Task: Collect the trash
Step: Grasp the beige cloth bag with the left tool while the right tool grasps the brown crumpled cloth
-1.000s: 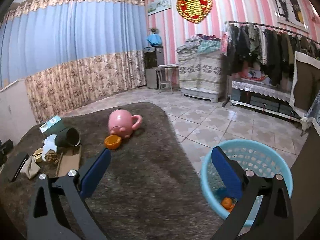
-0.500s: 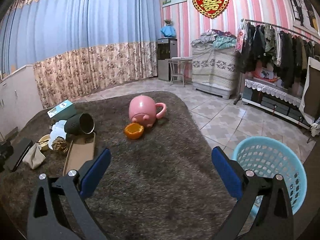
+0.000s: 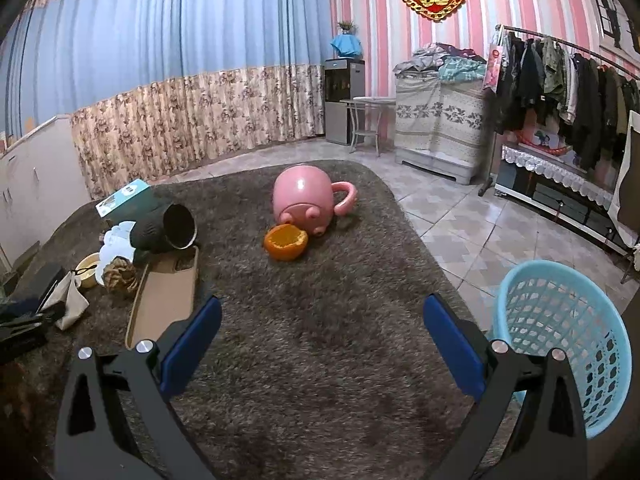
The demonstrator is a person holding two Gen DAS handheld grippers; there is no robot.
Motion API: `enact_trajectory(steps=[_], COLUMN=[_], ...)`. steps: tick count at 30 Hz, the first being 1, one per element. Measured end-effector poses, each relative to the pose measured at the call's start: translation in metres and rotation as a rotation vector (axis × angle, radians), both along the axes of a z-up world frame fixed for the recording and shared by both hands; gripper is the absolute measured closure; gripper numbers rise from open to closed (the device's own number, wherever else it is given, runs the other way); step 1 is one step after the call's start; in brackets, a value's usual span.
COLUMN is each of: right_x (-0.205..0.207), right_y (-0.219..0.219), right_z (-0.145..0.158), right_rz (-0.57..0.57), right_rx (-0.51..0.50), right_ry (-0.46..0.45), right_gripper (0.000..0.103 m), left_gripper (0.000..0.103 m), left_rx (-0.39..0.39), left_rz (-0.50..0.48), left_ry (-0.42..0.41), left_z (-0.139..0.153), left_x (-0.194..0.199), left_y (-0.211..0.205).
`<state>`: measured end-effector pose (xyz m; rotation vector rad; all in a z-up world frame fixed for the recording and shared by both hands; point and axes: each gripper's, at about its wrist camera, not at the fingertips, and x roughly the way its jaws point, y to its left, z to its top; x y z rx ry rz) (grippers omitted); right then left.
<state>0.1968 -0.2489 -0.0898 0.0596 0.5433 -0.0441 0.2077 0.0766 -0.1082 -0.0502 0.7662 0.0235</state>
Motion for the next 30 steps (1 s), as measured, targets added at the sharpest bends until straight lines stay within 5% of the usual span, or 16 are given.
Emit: enact_trajectory(steps=[3, 6, 16, 21, 26, 30], right_x=[0.003, 0.008, 0.018, 0.031, 0.051, 0.073], right_y=[0.011, 0.031, 0.098, 0.124, 0.153, 0.172], right_z=[-0.003, -0.007, -0.015, -0.019, -0.024, -0.030], right_rz=[0.021, 0.060, 0.239, 0.304, 0.381, 0.428], right_rx=[0.024, 0.018, -0.056, -0.094, -0.075, -0.033], right_ry=[0.010, 0.015, 0.033, 0.052, 0.081, 0.126], right_gripper=[0.004, 0.004, 0.005, 0.005, 0.007, 0.027], left_gripper=[0.068, 0.075, 0.076, 0.076, 0.076, 0.076], left_rx=[-0.052, -0.070, 0.093, 0.122, 0.060, 0.027], left_rz=[-0.025, -0.032, 0.062, 0.190, 0.282, 0.293], left_ry=[0.020, -0.010, -0.281, -0.304, -0.300, -0.281], left_z=[-0.005, -0.001, 0.039, 0.037, 0.030, 0.023], left_x=[0.002, -0.006, -0.040, -0.032, -0.030, -0.023], left_y=[0.005, 0.009, 0.041, 0.075, 0.102, 0.109])
